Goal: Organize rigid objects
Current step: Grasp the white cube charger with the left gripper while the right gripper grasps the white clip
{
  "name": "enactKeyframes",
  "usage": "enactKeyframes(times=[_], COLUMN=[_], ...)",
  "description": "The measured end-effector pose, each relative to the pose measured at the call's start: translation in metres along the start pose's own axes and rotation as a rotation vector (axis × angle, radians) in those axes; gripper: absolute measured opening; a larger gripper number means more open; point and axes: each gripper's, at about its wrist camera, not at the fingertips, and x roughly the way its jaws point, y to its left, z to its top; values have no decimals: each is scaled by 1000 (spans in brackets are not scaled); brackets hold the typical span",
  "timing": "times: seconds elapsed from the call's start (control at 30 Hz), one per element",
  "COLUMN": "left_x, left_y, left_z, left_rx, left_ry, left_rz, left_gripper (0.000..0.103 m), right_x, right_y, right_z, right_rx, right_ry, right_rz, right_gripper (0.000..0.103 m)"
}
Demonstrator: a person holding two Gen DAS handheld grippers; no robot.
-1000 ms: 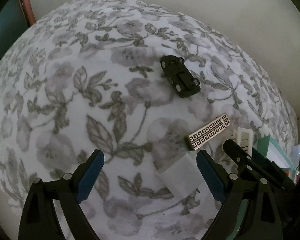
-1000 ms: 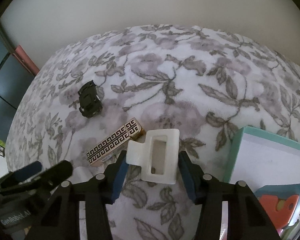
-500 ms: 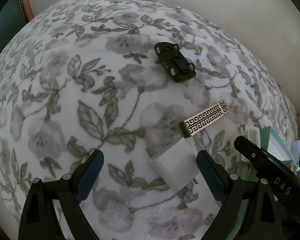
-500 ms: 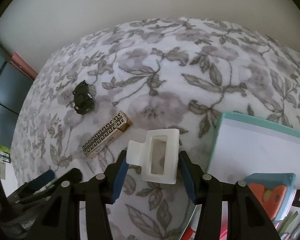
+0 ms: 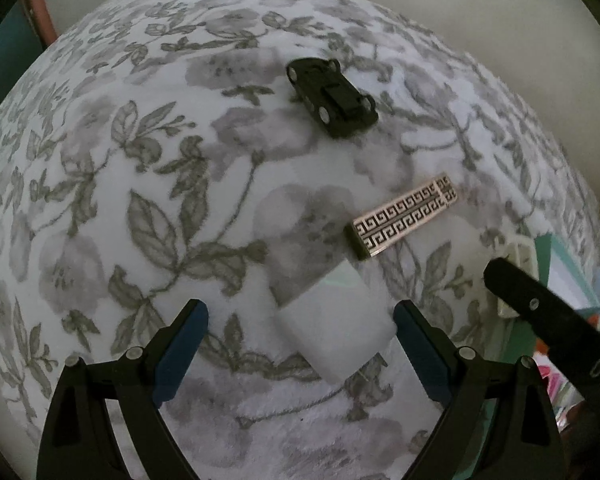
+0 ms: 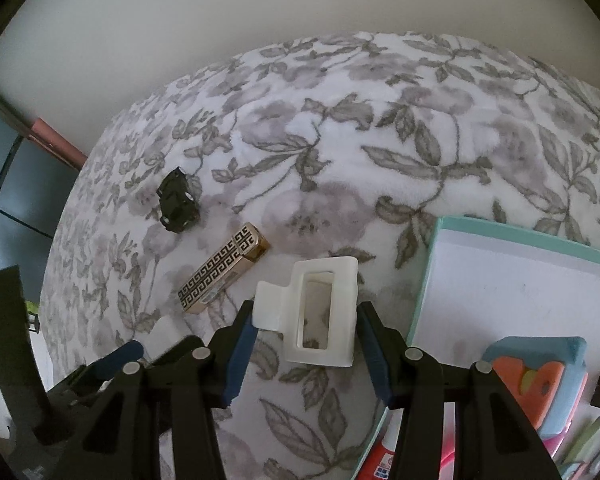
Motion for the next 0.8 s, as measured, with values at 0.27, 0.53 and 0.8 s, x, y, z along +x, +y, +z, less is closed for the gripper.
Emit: enactKeyframes(times=[0.27, 0.53, 0.8], left_x=[-6, -13, -18], left_y=[7, 24, 36], left_z=[-2, -3, -6], left_rx=[-26, -48, -12], left_ry=[28, 49, 28], left_rz=[-36, -53, -14], left_gripper=[81, 61, 56], right_x=[1, 4, 13], right_y=[0, 5, 14], right_z=[0, -1, -5], right_rx=[-2, -26, -73], right_ry=[4, 22, 41], right_rz=[1, -15, -53], right_gripper=[53, 53, 53])
